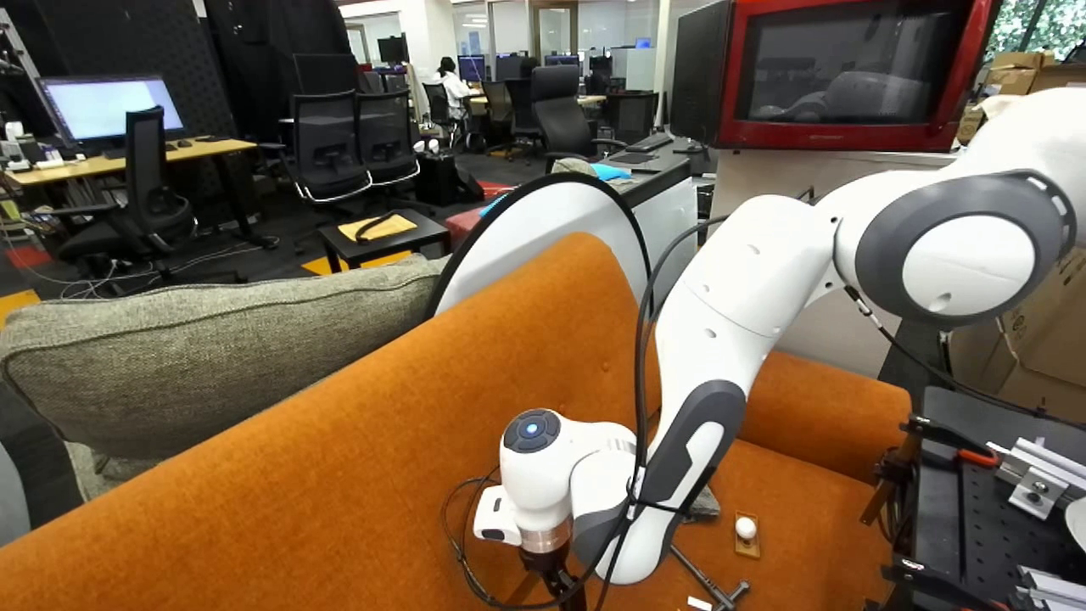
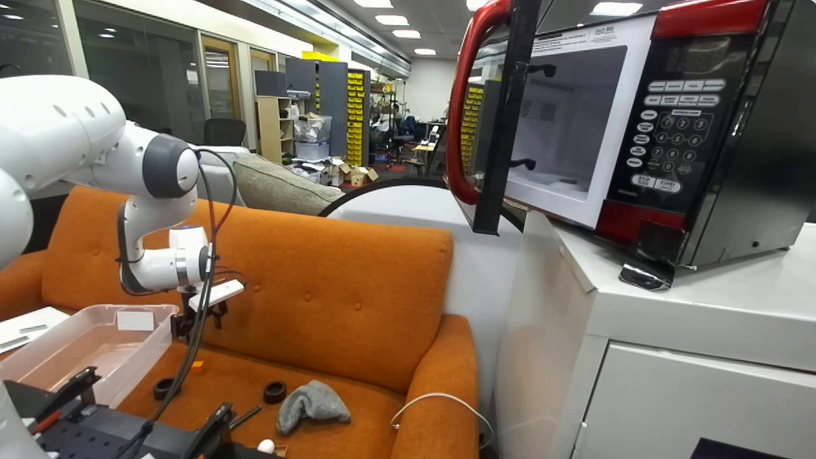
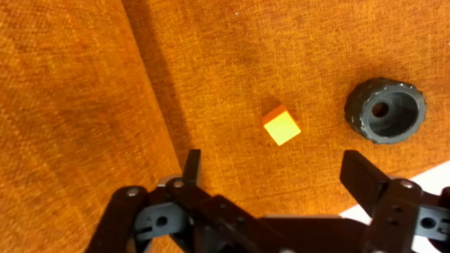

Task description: Pick the orange cube and move it up on the couch

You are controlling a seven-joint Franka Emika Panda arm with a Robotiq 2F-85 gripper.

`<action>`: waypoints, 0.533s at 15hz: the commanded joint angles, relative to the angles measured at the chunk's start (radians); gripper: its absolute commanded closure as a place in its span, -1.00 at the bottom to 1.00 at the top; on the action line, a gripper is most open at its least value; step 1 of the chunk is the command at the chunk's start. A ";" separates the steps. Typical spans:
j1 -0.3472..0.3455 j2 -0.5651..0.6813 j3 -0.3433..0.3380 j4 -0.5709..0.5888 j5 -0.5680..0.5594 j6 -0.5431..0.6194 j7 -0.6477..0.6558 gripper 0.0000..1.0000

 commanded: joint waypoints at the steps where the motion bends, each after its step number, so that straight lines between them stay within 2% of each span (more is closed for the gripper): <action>1: 0.012 -0.176 -0.041 -0.244 -0.026 0.148 0.102 -1.00; 2: 0.021 -0.217 -0.050 -0.295 -0.024 0.179 0.139 -1.00; 3: -0.001 -0.113 -0.009 -0.143 -0.016 0.104 0.078 -1.00; 5: 0.002 -0.175 -0.018 -0.228 -0.022 0.134 0.117 -1.00; 8: 0.002 -0.188 -0.024 -0.256 -0.023 0.147 0.125 -1.00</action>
